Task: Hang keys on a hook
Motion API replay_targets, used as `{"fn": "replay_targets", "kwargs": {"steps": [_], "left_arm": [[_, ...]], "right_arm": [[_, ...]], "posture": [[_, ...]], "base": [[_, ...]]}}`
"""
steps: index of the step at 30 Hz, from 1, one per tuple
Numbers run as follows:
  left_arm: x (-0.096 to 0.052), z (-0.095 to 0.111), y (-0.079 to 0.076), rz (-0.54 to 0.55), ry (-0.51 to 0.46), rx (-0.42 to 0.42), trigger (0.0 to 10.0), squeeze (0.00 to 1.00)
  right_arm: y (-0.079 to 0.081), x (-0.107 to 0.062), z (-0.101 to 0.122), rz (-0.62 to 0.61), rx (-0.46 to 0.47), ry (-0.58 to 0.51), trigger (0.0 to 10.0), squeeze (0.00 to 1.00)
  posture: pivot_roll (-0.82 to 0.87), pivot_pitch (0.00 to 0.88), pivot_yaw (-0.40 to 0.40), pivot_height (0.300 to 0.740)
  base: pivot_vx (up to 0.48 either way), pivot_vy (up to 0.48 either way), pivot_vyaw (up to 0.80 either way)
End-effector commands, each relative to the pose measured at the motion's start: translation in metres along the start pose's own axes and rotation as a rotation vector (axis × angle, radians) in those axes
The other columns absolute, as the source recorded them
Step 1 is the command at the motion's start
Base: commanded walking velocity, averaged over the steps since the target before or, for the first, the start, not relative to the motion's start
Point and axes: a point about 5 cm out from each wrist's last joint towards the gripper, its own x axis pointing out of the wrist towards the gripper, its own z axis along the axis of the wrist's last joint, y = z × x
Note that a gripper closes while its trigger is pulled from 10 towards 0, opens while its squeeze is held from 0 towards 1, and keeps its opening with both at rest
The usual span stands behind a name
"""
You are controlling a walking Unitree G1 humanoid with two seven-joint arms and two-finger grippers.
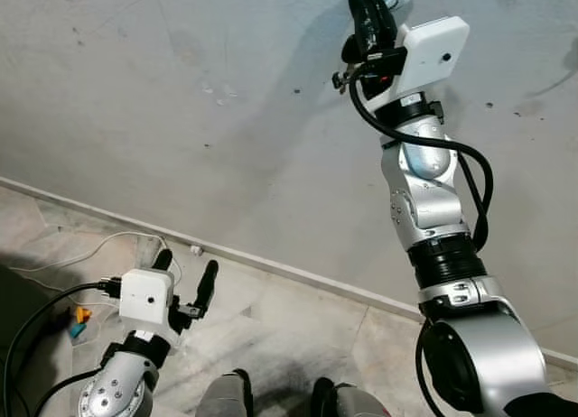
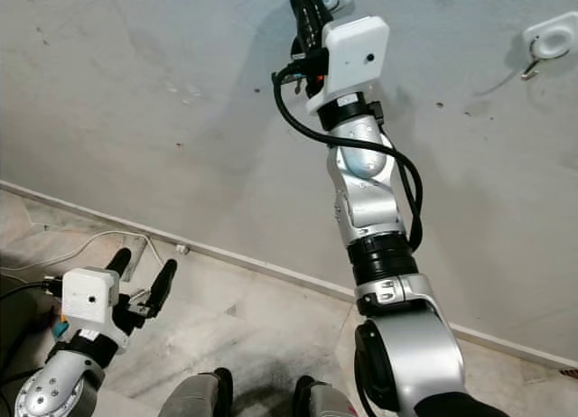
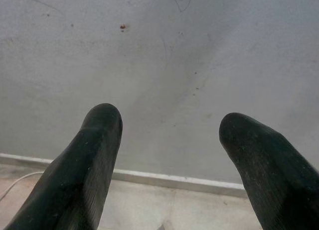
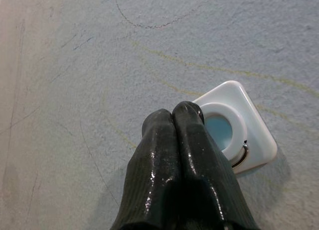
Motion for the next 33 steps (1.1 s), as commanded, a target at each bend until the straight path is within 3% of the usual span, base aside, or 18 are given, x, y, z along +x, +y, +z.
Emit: {"fn": "replay_targets", "kwargs": {"steps": [1, 26, 33], "left_arm": [[-0.003, -0.002, 0.003, 0.002, 0.014, 0.005, 10.0, 0.00], [0.001, -0.001, 0.003, 0.001, 0.003, 0.011, 10.0, 0.00], [0.002, -0.001, 0.001, -0.004, 0.002, 0.009, 10.0, 0.00]], "right_arm": [[-0.022, -0.006, -0.007, -0.097, 0.021, 0.044, 10.0, 0.00], [-0.050, -0.014, -0.002, -0.184, 0.016, 0.021, 10.0, 0.00], [-0.032, -0.011, -0.003, -0.109, -0.032, 0.031, 10.0, 0.00]], "posture": [[0.24, 0.256, 0.023, 0.740], [0.23, 0.246, 0.028, 0.740], [0.22, 0.240, 0.019, 0.740]], "base": [[0.000, 0.000, 0.00], [0.000, 0.000, 0.00], [0.000, 0.000, 0.00]]}}
